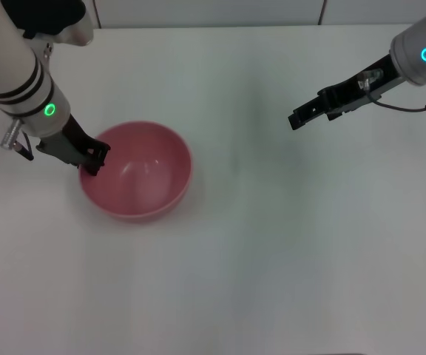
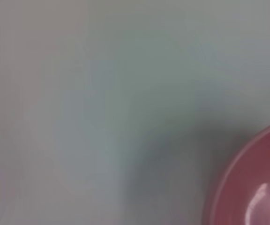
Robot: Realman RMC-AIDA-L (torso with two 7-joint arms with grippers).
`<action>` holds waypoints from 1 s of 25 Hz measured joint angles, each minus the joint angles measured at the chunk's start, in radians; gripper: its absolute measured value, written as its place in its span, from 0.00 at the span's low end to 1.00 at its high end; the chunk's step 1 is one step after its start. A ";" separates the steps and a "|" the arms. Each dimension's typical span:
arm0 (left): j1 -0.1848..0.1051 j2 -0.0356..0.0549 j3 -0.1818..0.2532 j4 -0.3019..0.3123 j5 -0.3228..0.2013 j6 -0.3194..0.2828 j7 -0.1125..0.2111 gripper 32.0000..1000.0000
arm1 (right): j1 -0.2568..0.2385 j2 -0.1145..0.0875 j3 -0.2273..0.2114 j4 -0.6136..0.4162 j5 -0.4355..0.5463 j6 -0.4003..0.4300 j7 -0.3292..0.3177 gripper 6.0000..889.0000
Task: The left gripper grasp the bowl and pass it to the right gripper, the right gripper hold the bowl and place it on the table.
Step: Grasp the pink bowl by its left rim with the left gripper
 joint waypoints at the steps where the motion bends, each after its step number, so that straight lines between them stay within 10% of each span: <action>1: -0.001 0.0000 0.000 -0.003 0.000 0.007 0.000 0.21 | 0.000 0.000 0.000 0.000 0.000 -0.001 0.000 0.95; 8: -0.001 0.0000 0.000 -0.005 0.000 0.012 0.001 0.05 | 0.000 0.001 0.000 0.000 0.000 -0.002 0.000 0.95; 25: -0.007 0.0091 -0.002 0.067 -0.033 -0.074 0.024 0.02 | 0.000 -0.001 0.002 0.000 0.000 -0.001 -0.002 0.95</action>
